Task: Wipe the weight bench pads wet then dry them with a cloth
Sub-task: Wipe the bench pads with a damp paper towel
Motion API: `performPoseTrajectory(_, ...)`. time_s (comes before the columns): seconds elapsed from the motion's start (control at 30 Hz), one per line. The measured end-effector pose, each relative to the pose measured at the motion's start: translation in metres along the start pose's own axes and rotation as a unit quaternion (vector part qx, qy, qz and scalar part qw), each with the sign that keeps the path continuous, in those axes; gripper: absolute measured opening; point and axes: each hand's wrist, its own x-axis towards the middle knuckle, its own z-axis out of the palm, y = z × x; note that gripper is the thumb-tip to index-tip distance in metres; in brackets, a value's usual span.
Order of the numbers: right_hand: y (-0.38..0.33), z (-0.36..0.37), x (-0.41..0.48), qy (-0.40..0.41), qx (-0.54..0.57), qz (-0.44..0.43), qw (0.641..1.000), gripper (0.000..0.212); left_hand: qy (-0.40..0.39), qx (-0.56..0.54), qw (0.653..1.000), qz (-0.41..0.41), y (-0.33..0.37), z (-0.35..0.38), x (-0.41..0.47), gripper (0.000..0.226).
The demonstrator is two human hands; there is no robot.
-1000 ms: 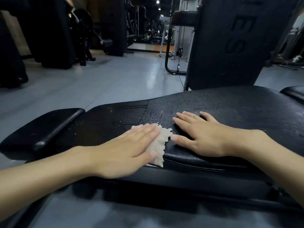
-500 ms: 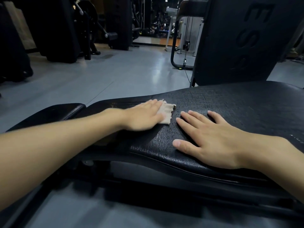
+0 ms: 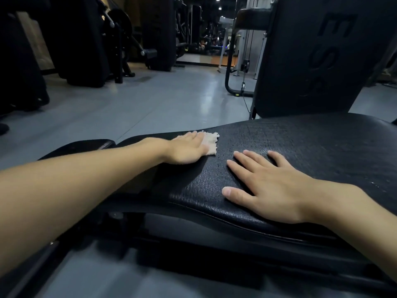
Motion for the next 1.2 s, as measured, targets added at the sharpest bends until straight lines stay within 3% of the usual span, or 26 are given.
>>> performPoseTrajectory(0.3,-0.002,-0.009,0.005,-0.011,-0.004,-0.003,1.0,0.083,-0.052,0.101,0.988,0.108,0.001,0.014,-0.139,0.065)
performPoseTrajectory(0.47,-0.022,-0.007,0.017,-0.002,0.013,-0.039,0.999,0.085,-0.062,0.15,0.979,0.122,-0.005,0.015,-0.168,0.073)
performPoseTrajectory(0.63,-0.029,-0.002,0.025,-0.017,0.005,-0.043,0.999,0.088,-0.017,0.137,0.984,0.115,-0.005,0.024,-0.15,0.073)
performPoseTrajectory(0.83,-0.03,-0.001,0.024,-0.025,-0.005,-0.048,0.999,0.093,-0.033,0.069,0.993,0.084,-0.027,0.011,-0.081,0.066)
performPoseTrajectory(1.07,-0.031,0.006,0.019,0.021,-0.003,-0.049,0.999,0.098,-0.017,0.035,0.997,0.061,-0.052,0.0,0.011,0.069)
performPoseTrajectory(1.2,-0.036,-0.001,0.025,0.047,0.029,-0.021,0.998,0.088,-0.027,0.039,0.997,0.067,-0.056,-0.007,0.031,0.069)
